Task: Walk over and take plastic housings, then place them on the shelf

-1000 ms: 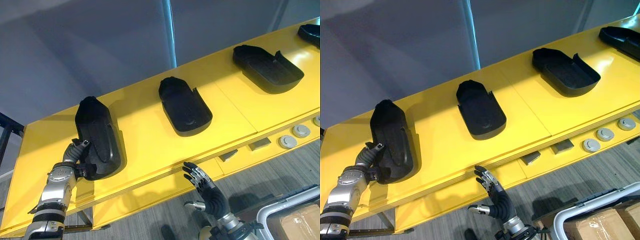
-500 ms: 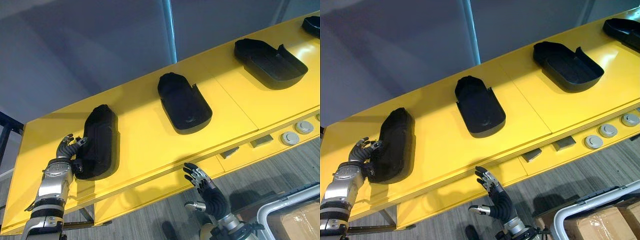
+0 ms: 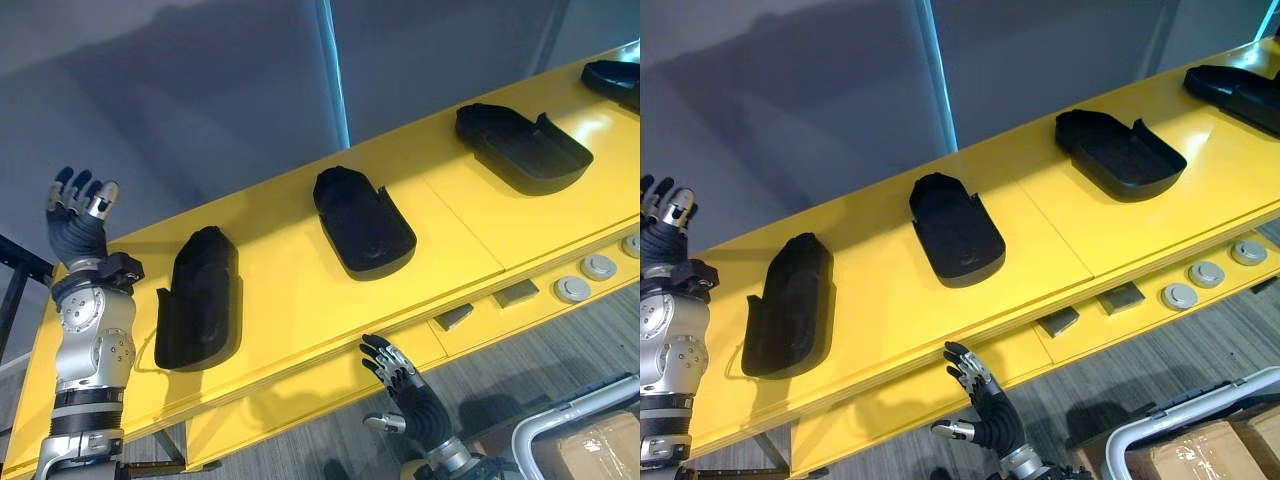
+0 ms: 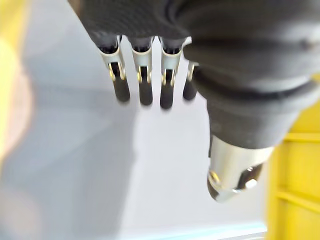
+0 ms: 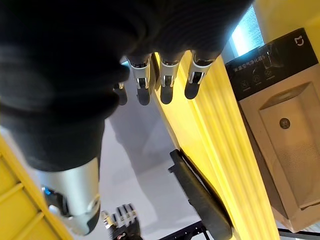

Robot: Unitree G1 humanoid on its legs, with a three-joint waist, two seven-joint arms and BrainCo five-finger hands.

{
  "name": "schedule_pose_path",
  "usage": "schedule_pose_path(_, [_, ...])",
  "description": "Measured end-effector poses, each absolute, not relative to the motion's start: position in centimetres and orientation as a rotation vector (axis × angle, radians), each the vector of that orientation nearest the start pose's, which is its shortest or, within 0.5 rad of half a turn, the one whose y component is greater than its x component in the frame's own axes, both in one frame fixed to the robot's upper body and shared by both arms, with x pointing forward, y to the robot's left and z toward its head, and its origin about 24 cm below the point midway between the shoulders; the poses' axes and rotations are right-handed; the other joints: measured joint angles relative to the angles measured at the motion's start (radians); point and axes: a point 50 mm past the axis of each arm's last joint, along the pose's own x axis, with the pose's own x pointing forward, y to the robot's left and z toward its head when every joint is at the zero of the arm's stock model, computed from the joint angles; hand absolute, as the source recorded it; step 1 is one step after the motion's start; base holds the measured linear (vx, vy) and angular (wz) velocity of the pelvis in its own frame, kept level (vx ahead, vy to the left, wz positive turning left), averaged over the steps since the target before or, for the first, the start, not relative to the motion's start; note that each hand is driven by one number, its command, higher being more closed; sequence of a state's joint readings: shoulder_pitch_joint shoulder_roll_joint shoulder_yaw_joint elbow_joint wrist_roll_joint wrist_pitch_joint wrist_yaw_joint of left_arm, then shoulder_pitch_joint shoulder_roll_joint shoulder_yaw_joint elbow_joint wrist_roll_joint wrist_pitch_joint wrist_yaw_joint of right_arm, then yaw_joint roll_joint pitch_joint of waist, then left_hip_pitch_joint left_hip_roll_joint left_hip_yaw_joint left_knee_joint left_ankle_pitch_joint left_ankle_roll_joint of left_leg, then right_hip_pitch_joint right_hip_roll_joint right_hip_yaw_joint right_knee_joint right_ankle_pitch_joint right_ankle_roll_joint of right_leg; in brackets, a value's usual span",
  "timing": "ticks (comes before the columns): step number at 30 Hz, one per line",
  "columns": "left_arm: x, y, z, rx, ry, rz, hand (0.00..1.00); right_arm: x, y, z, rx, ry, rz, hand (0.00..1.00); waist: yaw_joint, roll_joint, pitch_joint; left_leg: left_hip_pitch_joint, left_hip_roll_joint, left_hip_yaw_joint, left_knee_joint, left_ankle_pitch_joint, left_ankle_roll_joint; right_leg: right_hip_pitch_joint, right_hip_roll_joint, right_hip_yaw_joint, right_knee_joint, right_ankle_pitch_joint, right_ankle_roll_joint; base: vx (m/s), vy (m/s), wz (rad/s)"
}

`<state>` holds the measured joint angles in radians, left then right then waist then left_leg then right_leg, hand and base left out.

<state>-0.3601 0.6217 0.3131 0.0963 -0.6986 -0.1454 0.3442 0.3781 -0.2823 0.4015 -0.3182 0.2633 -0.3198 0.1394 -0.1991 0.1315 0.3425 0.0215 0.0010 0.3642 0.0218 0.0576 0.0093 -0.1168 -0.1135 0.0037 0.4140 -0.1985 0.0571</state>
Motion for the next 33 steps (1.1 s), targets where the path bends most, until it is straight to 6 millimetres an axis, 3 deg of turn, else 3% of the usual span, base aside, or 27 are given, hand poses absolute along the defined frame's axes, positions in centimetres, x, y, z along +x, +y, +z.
schedule_pose_path(3, [25.2,31.8,16.8,-0.219,-0.485,0.504,1.0,15.2,-11.3,4.4,0.177,-0.112,0.416,0.0,0.014,-0.001,-0.046,0.006,0.007,-0.021,0.001,-0.003,-0.004,0.016,0.004,-0.025,-0.015,-0.009,-0.003,0.01,-0.045,0.21])
schedule_pose_path(5, [21.8,30.4,11.5,-0.269,-0.338,0.493,1.0,14.4,-12.0,3.5,0.167,-0.061,0.372,0.0,0.039,-0.003,-0.074,0.007,0.007,-0.048,0.005,-0.006,-0.008,0.034,0.002,-0.05,-0.023,-0.02,-0.003,0.02,-0.038,0.27])
schedule_pose_path(6, [21.0,30.0,10.2,-0.286,-0.298,0.494,1.0,14.2,-12.3,3.2,0.16,-0.049,0.357,0.0,0.049,-0.004,-0.079,0.007,0.008,-0.051,0.006,-0.006,-0.009,0.035,0.002,-0.052,-0.024,-0.021,-0.003,0.01,-0.025,0.28])
schedule_pose_path(8, [17.6,27.7,5.8,-0.341,-0.128,0.479,1.0,13.7,-13.4,2.5,0.145,-0.02,0.31,0.0,0.076,-0.003,-0.087,0.005,0.008,-0.073,0.01,-0.008,-0.012,0.052,0.0,-0.075,-0.039,-0.021,-0.004,0.0,-0.012,0.24])
schedule_pose_path(10, [15.8,26.4,4.0,-0.378,-0.044,0.458,1.0,13.7,-13.9,2.6,0.133,-0.031,0.306,0.0,0.083,-0.003,-0.087,0.004,0.007,-0.086,0.011,-0.012,-0.018,0.059,-0.001,-0.088,-0.044,-0.021,-0.005,-0.02,0.005,0.21])
schedule_pose_path(14, [14.6,23.4,2.8,-0.436,0.021,0.326,1.0,13.4,-14.4,2.7,0.122,-0.041,0.31,0.0,0.094,-0.002,-0.103,0.0,0.007,-0.096,0.011,-0.012,-0.018,0.066,-0.002,-0.099,-0.052,-0.022,-0.008,-0.02,0.008,0.08])
schedule_pose_path(21, [15.0,18.1,2.2,-0.537,0.061,0.015,1.0,13.1,-14.9,1.8,0.107,0.005,0.281,0.0,0.095,-0.004,-0.106,-0.019,0.007,-0.105,0.011,-0.011,-0.02,0.051,-0.002,-0.107,-0.053,-0.023,-0.009,0.0,0.001,0.02])
schedule_pose_path(27, [16.5,16.5,2.2,-0.589,0.054,-0.073,1.0,13.1,-15.5,1.1,0.083,0.042,0.248,0.0,0.089,-0.007,-0.104,-0.025,0.007,-0.103,0.012,-0.004,-0.013,0.042,-0.002,-0.102,-0.052,-0.021,-0.006,0.0,0.0,0.0])
schedule_pose_path(33, [18.9,16.4,1.8,-0.581,0.06,-0.021,1.0,13.3,-15.6,0.8,0.072,0.047,0.245,0.0,0.049,-0.017,-0.092,-0.025,0.01,-0.091,0.012,-0.004,-0.013,0.034,0.001,-0.088,-0.052,-0.024,-0.008,-0.01,0.003,-0.07])
